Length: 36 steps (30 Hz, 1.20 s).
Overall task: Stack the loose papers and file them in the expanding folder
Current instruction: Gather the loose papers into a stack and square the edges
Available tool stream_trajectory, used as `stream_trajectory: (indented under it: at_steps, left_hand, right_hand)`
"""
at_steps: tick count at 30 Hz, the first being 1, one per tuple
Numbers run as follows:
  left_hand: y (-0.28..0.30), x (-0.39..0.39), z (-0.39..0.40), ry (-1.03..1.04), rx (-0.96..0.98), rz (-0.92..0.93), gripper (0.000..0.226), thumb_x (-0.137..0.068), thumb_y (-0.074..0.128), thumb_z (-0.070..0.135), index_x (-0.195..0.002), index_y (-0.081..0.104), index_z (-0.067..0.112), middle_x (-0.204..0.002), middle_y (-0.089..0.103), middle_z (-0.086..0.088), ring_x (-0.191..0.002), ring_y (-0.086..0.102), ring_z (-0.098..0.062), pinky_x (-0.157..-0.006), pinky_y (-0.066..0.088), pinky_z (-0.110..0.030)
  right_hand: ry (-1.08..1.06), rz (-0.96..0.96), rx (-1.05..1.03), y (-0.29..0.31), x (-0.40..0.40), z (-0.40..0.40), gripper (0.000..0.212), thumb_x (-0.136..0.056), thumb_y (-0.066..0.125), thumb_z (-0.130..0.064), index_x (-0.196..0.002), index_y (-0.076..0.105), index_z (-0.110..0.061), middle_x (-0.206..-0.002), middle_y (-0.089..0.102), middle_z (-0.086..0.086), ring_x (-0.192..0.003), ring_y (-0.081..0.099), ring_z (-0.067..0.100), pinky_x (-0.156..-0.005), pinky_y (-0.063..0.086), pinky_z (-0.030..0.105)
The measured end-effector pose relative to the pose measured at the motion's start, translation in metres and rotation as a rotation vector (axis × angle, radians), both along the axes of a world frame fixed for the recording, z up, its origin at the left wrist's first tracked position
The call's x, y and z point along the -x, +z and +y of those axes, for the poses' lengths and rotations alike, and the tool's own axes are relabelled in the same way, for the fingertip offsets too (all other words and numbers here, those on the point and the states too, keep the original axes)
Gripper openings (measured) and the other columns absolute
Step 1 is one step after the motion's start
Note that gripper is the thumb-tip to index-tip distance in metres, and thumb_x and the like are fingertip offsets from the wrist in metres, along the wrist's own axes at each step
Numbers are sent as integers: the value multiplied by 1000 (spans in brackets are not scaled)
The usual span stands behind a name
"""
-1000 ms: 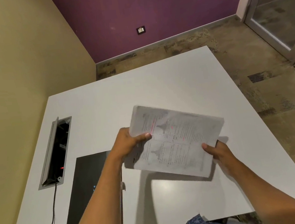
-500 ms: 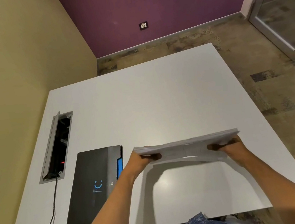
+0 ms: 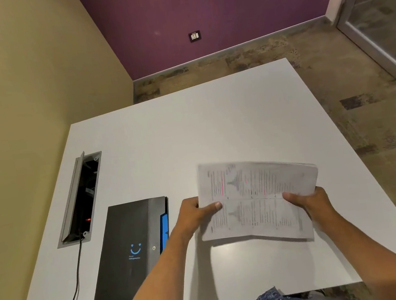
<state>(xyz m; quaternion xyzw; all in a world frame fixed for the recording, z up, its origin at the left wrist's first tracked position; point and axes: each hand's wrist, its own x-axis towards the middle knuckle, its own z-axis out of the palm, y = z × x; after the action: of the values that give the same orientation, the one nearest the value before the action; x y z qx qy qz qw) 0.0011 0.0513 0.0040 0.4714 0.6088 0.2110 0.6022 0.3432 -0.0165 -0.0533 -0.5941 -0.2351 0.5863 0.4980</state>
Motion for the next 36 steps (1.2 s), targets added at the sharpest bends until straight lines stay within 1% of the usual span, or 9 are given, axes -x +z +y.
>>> stream_trajectory:
  at_steps: [3,6,8,11,17,21,23,27,36]
  left_hand:
    - [0,5,5,113,112,-122,43,-71,95,32,-102,80,6,-104,82,-10,-90,77,-30,-79,65,-36]
    - [-2,-7,-3,317,236,-509,12,-81,84,20,-90,83,11,-100,81,-9,-84,75,-25,-77,67,-33]
    - [-3,-26,-11,357,253,-628,17,-91,75,16,-106,78,9,-110,78,-13,-83,77,-23,-71,66,-32]
    - [-9,-57,-20,294,191,-425,32,-99,68,9,-131,66,10,-125,76,-13,-96,77,-26,-72,62,-33]
    - [-22,-54,-12,331,134,-241,39,-101,62,1,-137,62,16,-128,74,-11,-117,71,-35,-87,64,-47]
    - [-25,-40,-8,257,216,-150,37,-101,60,1,-134,63,17,-128,74,-9,-110,72,-31,-93,61,-50]
    - [-28,-36,-8,193,238,-117,35,-103,57,1,-133,63,19,-128,74,-8,-112,71,-32,-96,60,-50]
    - [-31,-33,-10,55,283,-48,37,-104,51,-2,-131,63,20,-125,74,-4,-108,72,-27,-89,62,-41]
    - [-50,-38,-24,70,157,326,28,-93,57,-4,-119,67,3,-120,72,-12,-113,68,-31,-98,57,-43]
  right_hand:
    - [-105,193,-6,-9,12,-2,55,-78,87,-9,-131,72,-14,-127,77,9,-113,76,28,-87,64,46]
    - [-193,367,2,-11,32,-2,58,-82,81,-6,-137,67,-20,-132,75,3,-115,74,19,-87,64,41]
    - [-203,408,3,-11,48,-1,55,-84,79,-6,-136,68,-22,-133,74,2,-117,74,20,-96,61,46]
    - [-169,396,20,-10,68,-1,58,-89,75,-1,-143,62,-20,-135,73,3,-123,71,27,-105,55,55]
    - [-113,372,38,-15,54,-5,52,-90,74,-16,-139,65,-5,-138,70,15,-126,68,32,-110,51,49]
    - [-36,293,131,-22,26,-5,27,-98,67,-30,-114,82,-14,-129,74,16,-107,77,25,-82,63,35]
    - [103,247,174,-22,18,-2,32,-100,66,-37,-117,82,-15,-125,77,13,-112,76,27,-83,64,35]
    - [314,-11,273,-29,24,14,26,-102,67,-18,-125,73,-6,-120,78,15,-104,78,31,-102,57,50]
    - [227,-511,315,-39,62,9,23,-103,60,-11,-126,63,-7,-121,72,11,-101,68,28,-89,55,36]
